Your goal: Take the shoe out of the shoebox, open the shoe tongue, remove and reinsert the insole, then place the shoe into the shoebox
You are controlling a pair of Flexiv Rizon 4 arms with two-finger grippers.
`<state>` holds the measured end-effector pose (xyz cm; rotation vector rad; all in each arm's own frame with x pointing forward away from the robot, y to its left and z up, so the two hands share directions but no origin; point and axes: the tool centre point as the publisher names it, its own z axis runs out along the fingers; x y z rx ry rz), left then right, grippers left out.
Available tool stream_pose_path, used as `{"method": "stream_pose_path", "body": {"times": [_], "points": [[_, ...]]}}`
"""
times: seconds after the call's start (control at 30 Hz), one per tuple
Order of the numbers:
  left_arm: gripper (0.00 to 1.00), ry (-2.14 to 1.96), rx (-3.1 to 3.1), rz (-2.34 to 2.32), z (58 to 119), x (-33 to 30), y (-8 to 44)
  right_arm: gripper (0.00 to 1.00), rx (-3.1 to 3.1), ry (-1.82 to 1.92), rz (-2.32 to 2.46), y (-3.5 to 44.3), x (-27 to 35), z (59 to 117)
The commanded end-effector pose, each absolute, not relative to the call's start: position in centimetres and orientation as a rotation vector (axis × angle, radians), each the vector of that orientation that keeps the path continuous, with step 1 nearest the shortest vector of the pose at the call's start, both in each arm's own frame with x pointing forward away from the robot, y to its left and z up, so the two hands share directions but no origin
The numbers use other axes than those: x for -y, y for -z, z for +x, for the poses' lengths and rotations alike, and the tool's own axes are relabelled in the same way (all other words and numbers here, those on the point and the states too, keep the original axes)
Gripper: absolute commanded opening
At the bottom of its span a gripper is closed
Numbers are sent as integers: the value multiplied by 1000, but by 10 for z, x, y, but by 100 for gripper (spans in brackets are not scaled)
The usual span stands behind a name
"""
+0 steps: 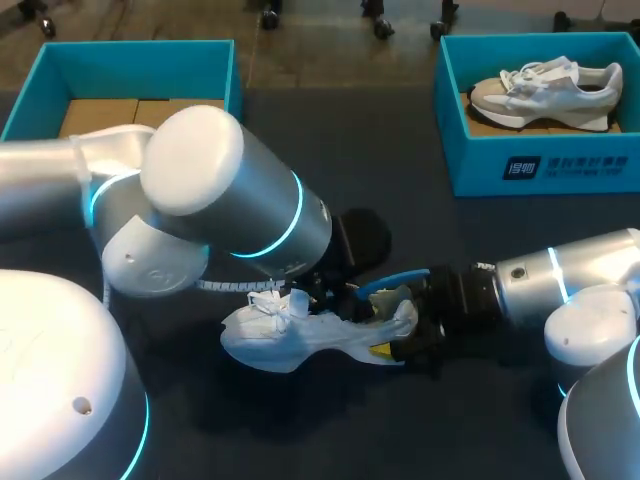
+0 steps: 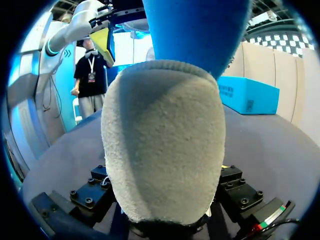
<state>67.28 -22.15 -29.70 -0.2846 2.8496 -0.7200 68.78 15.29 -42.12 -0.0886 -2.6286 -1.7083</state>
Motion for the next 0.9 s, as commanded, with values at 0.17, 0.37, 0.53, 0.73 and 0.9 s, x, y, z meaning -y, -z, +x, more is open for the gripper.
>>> {"method": "stream_pose_path", "body": {"times": [0.17, 0.37, 0.53, 0.73, 0.9], "points": [[48, 739, -2810, -282, 676, 230, 314, 0, 2634, 1698, -91, 425, -153, 687], [48, 733, -2767, -307, 678, 235, 325, 0, 2634, 1698, -91, 425, -153, 687], [45, 747, -2768, -339, 683, 239, 329, 0, 2634, 1698, -91, 425, -153, 687], [40, 770, -2768, -366, 688, 242, 333, 0, 2634, 1698, -91, 425, -153, 687], [9, 795, -2759, -397, 692, 244, 335, 0, 2634, 1698, -91, 425, -153, 687]]}}
